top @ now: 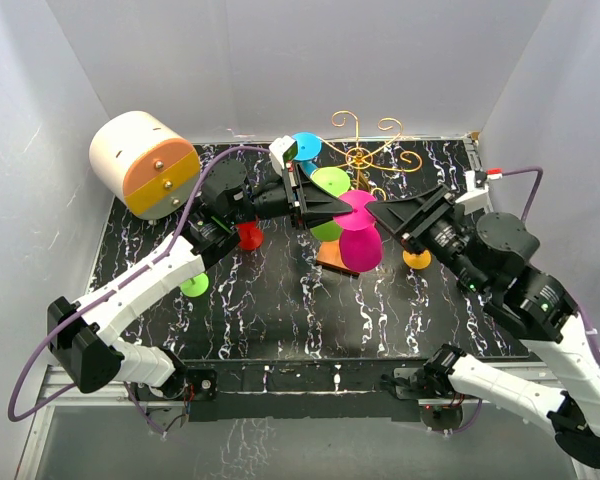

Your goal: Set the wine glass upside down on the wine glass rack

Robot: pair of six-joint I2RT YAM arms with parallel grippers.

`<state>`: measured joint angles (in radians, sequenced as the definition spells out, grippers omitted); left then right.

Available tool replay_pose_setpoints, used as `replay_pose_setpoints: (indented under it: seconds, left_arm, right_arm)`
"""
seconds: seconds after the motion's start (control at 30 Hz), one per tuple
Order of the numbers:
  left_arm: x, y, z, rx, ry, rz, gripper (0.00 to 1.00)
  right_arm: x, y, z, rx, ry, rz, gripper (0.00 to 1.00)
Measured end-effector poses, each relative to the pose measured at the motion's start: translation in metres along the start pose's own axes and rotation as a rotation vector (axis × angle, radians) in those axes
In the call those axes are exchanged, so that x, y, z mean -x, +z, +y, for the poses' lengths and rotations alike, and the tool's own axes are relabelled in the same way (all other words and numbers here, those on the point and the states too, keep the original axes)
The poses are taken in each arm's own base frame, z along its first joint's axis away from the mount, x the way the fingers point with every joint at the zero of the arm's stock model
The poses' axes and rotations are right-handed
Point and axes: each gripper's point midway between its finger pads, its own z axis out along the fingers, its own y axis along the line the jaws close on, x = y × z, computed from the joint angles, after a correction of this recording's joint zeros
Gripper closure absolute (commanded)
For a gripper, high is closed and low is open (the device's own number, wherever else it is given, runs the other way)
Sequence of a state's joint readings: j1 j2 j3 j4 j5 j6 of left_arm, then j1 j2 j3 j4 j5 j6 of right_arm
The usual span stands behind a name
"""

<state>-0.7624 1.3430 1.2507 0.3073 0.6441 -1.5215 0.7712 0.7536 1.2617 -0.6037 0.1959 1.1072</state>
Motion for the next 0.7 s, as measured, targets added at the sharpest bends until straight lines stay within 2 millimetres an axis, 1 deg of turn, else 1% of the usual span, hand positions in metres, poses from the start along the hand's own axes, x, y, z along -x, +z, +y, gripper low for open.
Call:
replay_pose_setpoints:
  seconds: [0.13,0.2,0.23,0.27,0.3,0.33,0.4,0.43,0.47,0.53,0.57,0.63,0.7]
  left_arm:
    - [0.000,0.000,0.000,0.000,0.001,0.000,1.00]
    - [0.000,0.000,0.002,0.005,0.002,-0.001,1.00]
    - [0.000,0.000,0.005,0.009,-0.001,0.000,1.00]
    - [0.000,0.000,0.007,0.014,-0.005,0.000,1.00]
    - [0.000,0.000,0.009,0.019,-0.008,0.001,0.96]
    - [0.000,0.000,0.010,0.020,-0.004,0.000,0.89]
    - [0.000,0.000,0.010,0.019,0.005,0.000,0.67]
    - [0.000,0.000,0.010,0.020,0.011,0.000,0.54]
    - [-0.001,-0.001,0.010,0.021,0.014,0.000,0.46]
    - [-0.002,-0.003,0.009,0.025,0.026,-0.003,0.37]
    - [-0.003,-0.005,0.008,0.025,0.037,-0.003,0.35]
    - [-0.005,-0.009,0.005,0.025,0.048,-0.007,0.32]
    - [-0.008,-0.014,0.000,0.021,0.061,-0.017,0.32]
  right_arm:
    - [-0.003,0.010,-0.009,-0.040,-0.010,-0.002,0.81]
    - [-0.004,0.013,-0.012,-0.047,-0.010,-0.001,0.90]
    - [-0.005,0.014,-0.013,-0.049,-0.011,-0.001,0.97]
    - [-0.005,0.014,-0.013,-0.048,-0.011,-0.001,1.00]
    - [-0.005,0.014,-0.013,-0.047,-0.010,-0.001,1.00]
    - [-0.005,0.014,-0.013,-0.046,-0.005,-0.003,1.00]
    - [-0.005,0.014,-0.013,-0.042,0.012,-0.008,1.00]
    - [-0.005,0.014,-0.014,-0.039,0.016,-0.013,1.00]
    - [-0.005,0.014,-0.017,-0.046,0.018,-0.019,1.00]
    - [-0.002,0.012,-0.024,-0.063,0.025,-0.039,1.00]
    - [-0.001,0.011,-0.025,-0.067,0.029,-0.048,1.00]
    - [0.004,0.010,-0.028,-0.083,0.036,-0.077,1.00]
    - [0.009,0.008,-0.037,-0.121,0.035,-0.108,1.00]
